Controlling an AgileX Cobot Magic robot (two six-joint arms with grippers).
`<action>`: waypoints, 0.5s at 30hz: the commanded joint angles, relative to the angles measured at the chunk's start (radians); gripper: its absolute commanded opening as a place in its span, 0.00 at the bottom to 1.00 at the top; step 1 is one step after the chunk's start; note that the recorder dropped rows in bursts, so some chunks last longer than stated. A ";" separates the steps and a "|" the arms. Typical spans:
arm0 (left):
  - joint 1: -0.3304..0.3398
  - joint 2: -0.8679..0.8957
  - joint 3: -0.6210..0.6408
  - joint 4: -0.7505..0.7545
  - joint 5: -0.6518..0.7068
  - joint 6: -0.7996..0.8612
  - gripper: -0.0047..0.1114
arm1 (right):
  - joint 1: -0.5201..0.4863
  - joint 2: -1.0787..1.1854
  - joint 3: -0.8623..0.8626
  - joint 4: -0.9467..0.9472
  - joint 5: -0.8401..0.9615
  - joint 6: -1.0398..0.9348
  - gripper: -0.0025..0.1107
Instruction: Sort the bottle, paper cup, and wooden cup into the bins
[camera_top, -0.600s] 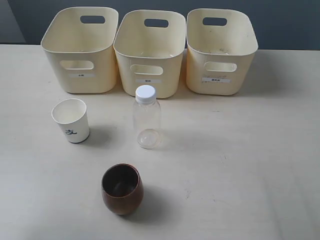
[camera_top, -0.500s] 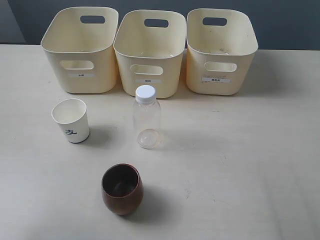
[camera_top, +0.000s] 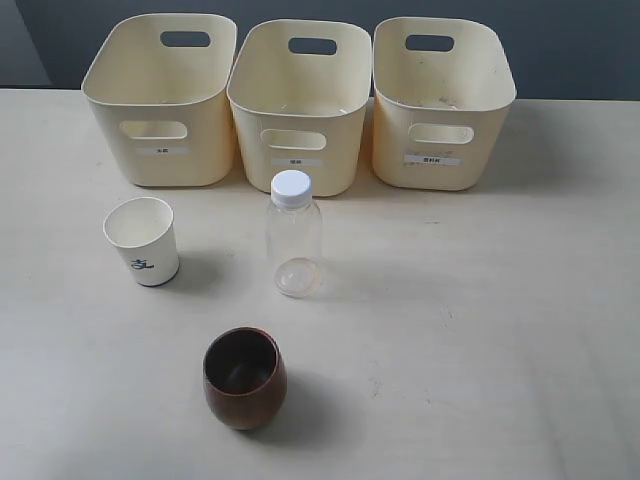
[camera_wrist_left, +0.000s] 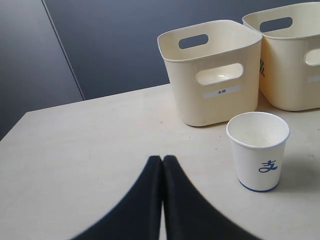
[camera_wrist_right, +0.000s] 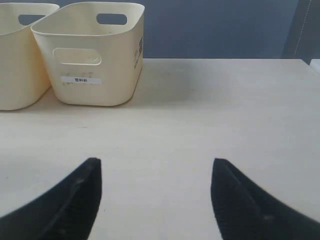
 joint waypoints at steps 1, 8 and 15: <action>-0.003 -0.005 0.001 0.008 -0.007 -0.002 0.04 | -0.005 -0.005 0.001 -0.006 -0.007 0.000 0.56; -0.003 -0.005 0.001 0.008 -0.007 -0.002 0.04 | -0.005 -0.005 0.001 -0.006 -0.007 0.000 0.56; -0.003 -0.005 0.001 0.008 -0.007 -0.002 0.04 | -0.005 -0.005 0.001 -0.006 -0.021 0.000 0.56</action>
